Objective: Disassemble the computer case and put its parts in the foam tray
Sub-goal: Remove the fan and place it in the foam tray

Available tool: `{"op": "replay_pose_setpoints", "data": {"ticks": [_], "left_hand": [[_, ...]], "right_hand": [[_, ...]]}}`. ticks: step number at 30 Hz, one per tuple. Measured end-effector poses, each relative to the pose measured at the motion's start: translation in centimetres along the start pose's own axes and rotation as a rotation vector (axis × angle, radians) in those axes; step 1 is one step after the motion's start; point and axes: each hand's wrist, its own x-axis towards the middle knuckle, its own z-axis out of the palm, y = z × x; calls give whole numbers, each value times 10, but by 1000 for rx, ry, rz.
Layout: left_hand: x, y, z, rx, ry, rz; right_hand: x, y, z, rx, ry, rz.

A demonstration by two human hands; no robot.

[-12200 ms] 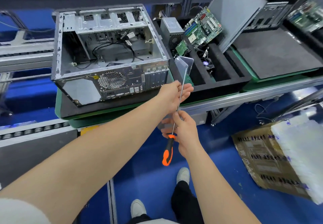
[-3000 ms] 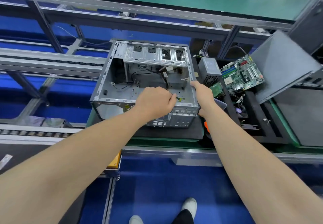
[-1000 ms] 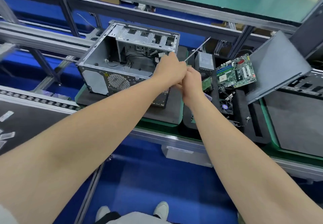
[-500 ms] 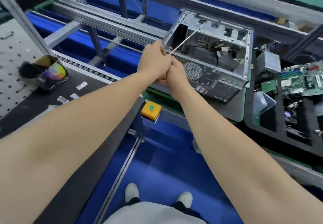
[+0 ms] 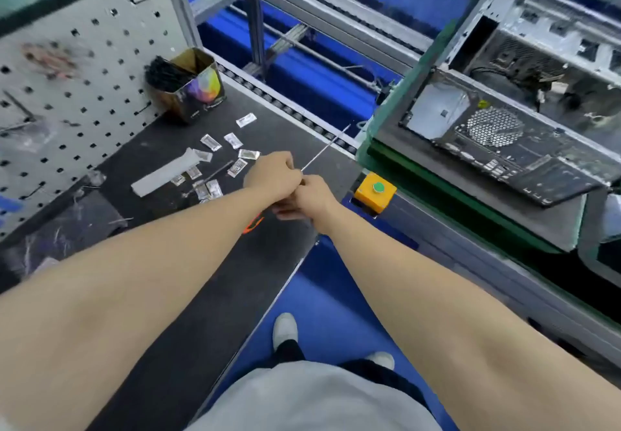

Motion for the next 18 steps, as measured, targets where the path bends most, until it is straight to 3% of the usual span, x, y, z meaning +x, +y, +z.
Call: {"op": "replay_pose_setpoints", "data": {"ticks": [12,18], "left_hand": [[-13,-99,-2,85,-221,-21],[-10,-103,0,70,-228,-31]], "right_hand": [[17,57,48,-61,-88,254],[18,68,45,-121,-17,177]]}}
